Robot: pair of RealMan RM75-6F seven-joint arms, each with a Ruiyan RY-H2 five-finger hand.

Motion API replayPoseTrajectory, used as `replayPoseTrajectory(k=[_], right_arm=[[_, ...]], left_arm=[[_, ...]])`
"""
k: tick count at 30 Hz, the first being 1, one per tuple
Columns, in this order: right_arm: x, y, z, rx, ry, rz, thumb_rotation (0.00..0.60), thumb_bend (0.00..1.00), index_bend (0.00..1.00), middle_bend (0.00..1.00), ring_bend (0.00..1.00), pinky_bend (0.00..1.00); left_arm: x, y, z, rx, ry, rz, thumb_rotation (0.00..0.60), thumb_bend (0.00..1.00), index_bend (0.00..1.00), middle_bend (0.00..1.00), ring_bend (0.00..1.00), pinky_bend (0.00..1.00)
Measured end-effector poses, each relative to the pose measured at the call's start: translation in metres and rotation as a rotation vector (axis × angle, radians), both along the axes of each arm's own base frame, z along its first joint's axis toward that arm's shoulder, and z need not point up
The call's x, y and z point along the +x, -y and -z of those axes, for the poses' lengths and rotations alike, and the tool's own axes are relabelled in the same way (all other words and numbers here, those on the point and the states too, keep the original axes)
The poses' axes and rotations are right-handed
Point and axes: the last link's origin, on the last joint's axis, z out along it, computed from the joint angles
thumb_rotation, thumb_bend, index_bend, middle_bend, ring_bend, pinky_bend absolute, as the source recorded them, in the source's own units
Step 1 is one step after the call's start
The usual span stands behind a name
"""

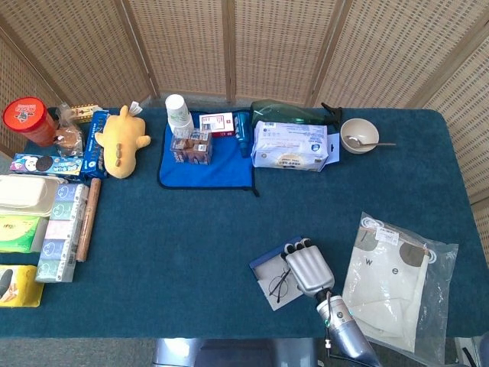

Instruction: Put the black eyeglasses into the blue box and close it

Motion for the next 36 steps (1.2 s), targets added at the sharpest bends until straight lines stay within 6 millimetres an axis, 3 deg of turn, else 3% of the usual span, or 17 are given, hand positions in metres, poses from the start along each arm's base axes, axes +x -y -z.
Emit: replayPoseTrajectory(k=[11,17,24,36], right_arm=[[-0.001,0.003,0.0,-0.002,-0.008,0.01,0.6,0.31,0.37,0.3,0.29,0.28],[-0.001,0.003,-0.003,-0.022,0.028,0.001,0.6,0.18,0.3,0.27,0.26,0.28],[0.001,0.007,-0.001,-0.039,0.089,-0.053,0.6,0.06,0.29,0.26,0.24,0.28],[0.009,0.022,0.003,-0.059,0.164,-0.084,0.6,0.01,0.27,0.26,0.23,0.28]], left_arm=[[0.001,0.002,-0.002,0.014,0.002,0.01,0.531,0.32,0.08,0.02,0.0,0.0],[0.002,0.002,-0.001,0.014,0.003,0.018,0.532,0.32,0.08,0.02,0.0,0.0],[0.005,0.002,-0.001,0.018,0.001,0.022,0.529,0.32,0.08,0.02,0.0,0.0],[0.004,0.004,-0.002,0.02,-0.002,0.012,0.532,0.32,0.08,0.02,0.0,0.0]])
